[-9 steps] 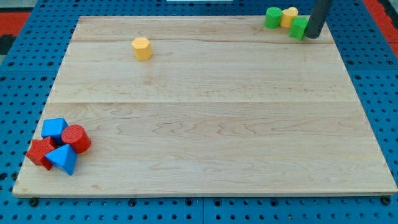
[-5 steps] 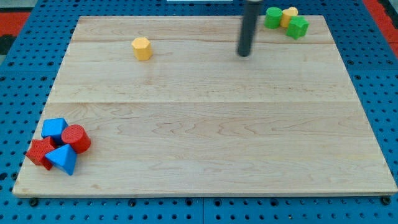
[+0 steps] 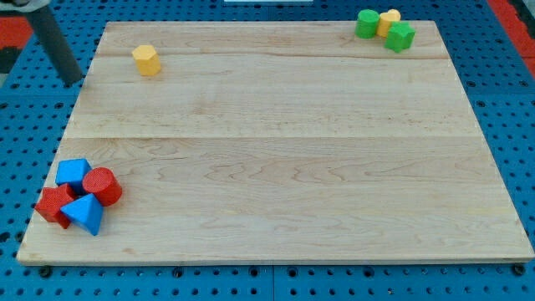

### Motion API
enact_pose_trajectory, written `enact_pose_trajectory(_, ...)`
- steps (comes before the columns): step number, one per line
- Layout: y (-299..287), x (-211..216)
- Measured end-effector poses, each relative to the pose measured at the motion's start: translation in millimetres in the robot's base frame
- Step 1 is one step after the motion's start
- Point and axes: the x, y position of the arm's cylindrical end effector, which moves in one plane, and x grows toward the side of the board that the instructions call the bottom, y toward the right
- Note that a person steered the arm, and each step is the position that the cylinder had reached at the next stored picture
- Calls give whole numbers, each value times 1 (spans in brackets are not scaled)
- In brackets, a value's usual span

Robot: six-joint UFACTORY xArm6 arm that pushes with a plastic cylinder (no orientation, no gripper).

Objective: Slide the yellow hexagon towards top center

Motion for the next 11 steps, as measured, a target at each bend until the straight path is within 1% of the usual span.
enact_pose_trajectory(1, 94, -13)
enact_pose_trajectory(2, 210, -15)
enact_pose_trajectory(3, 261, -17)
enact_pose_trajectory(4, 255, -7)
enact_pose_trajectory(5, 205, 3)
enact_pose_trajectory(6, 162, -21)
enact_pose_trajectory(7, 150, -43)
enact_pose_trajectory(8, 112, -33)
enact_pose_trajectory(9, 90, -53)
enact_pose_trajectory(10, 118, -79)
enact_pose_trajectory(11, 194, -75)
